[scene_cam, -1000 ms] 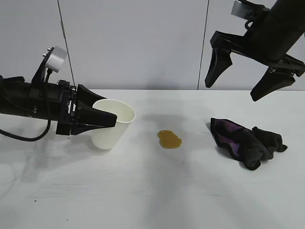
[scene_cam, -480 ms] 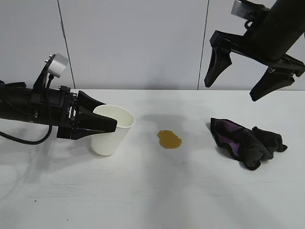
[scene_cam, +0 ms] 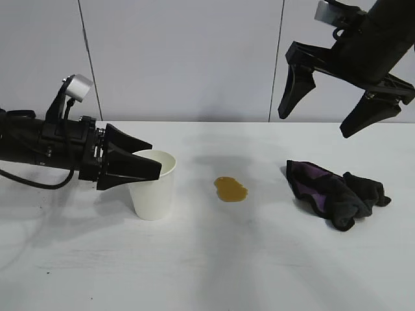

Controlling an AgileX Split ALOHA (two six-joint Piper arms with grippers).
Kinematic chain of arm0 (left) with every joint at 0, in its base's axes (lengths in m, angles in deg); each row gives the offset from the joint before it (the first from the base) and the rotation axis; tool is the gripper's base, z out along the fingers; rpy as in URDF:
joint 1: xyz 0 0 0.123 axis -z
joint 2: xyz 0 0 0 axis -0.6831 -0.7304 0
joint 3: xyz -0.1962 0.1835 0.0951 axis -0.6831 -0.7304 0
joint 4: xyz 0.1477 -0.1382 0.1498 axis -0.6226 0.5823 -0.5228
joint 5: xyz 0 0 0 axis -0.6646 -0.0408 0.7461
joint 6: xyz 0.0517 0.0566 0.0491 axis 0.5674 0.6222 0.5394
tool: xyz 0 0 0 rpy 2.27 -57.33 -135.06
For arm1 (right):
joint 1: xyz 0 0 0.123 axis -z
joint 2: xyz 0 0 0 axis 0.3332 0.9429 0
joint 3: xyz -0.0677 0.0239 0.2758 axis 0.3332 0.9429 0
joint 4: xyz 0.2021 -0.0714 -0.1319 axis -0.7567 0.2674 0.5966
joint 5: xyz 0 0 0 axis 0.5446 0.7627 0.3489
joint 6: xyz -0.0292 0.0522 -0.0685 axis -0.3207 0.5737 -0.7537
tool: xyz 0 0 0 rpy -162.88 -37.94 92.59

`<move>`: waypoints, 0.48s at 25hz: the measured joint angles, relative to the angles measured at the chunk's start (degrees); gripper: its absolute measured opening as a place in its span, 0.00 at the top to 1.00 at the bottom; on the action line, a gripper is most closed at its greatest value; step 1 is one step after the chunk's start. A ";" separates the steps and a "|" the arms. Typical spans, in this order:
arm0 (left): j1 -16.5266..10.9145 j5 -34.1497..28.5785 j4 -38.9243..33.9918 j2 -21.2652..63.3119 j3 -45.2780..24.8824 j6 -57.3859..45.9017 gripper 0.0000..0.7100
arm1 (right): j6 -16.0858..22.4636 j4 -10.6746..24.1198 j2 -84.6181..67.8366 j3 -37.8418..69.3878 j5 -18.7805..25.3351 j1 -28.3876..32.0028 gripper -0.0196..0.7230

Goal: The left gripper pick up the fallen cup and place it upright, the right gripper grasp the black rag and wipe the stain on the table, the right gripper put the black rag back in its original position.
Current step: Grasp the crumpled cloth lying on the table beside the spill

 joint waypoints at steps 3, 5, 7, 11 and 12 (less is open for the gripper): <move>0.00 10.99 -6.73 5.77 0.00 -19.59 0.02 | 0.00 0.00 0.00 0.00 0.00 0.00 0.08; 0.00 16.03 -15.93 9.10 0.45 -32.24 0.02 | 0.00 0.00 0.00 0.00 0.00 0.00 0.08; 0.00 17.09 -24.51 11.35 2.18 -46.07 0.02 | 0.00 0.00 0.00 0.00 0.16 0.00 0.08; 0.30 16.50 -39.03 12.90 8.06 -68.39 0.02 | -0.68 0.00 0.00 0.00 0.82 0.00 0.08; 0.59 16.30 -42.59 12.90 9.57 -72.61 0.02 | -1.28 0.00 0.00 -0.15 1.05 0.00 0.08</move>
